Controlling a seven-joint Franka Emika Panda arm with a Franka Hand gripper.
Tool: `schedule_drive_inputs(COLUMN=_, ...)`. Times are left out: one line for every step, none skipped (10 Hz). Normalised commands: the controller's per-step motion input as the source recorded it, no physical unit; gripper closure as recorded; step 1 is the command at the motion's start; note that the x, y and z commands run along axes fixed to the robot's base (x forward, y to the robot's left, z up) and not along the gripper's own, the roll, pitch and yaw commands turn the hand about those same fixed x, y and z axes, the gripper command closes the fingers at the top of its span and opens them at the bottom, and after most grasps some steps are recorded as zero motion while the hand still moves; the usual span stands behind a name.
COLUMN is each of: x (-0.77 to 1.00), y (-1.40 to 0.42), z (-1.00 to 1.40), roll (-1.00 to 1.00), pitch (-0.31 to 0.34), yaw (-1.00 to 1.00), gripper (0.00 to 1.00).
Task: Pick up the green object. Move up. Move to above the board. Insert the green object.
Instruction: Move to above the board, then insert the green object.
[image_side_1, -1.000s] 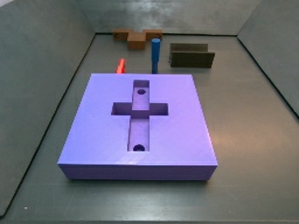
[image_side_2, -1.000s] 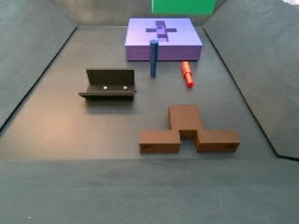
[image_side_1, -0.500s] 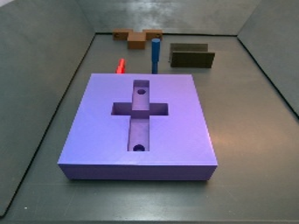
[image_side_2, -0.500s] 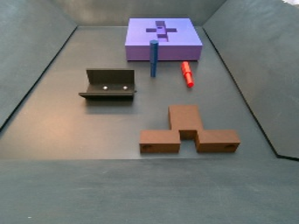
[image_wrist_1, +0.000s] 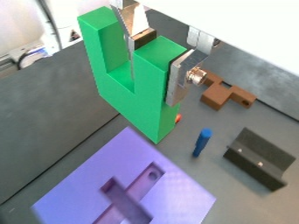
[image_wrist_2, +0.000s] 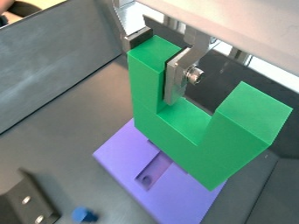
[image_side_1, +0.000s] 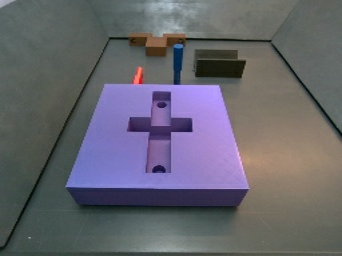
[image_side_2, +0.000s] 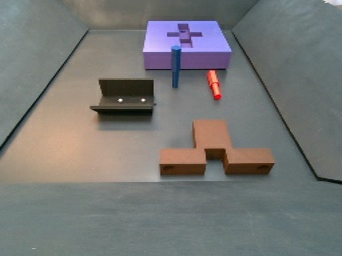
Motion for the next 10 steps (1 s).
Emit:
schedule_drive_inputs(x=0.05, y=-0.35, z=0.07, roll=0.01, pitch=0.131, yaw=0.01, gripper=1.00)
schedule_drive_inputs(x=0.04, y=-0.21, z=0.06, roll=0.01, pitch=0.123, yaw=0.01, gripper=1.00)
schedule_drive_inputs(x=0.00, y=-0.06, z=0.00, roll=0.00, pitch=0.000, yaw=0.00, gripper=1.00)
schedule_drive_inputs(x=0.00, y=-0.10, z=-0.07, roll=-0.05, pitch=-0.019, yaw=0.00, gripper=1.00)
schedule_drive_inputs(x=0.00, y=-0.08, z=-0.21, roll=-0.17, pitch=-0.087, yaw=0.00, gripper=1.00)
schedule_drive_inputs(x=0.00, y=0.00, z=-0.46, roll=-0.31, pitch=-0.114, yaw=0.00, gripper=1.00)
schedule_drive_inputs(x=0.37, y=-0.17, z=-0.50, roll=-0.28, pitch=-0.081, yaw=0.07, gripper=1.00)
schedule_drive_inputs(x=0.45, y=-0.11, z=-0.67, roll=-0.21, pitch=-0.113, yaw=0.16, gripper=1.00)
schedule_drive_inputs(x=0.40, y=-0.31, z=-0.90, roll=0.09, pitch=-0.096, yaw=0.27, gripper=1.00)
schedule_drive_inputs(x=0.37, y=-0.35, z=-0.61, roll=0.28, pitch=-0.074, yaw=0.27, gripper=1.00)
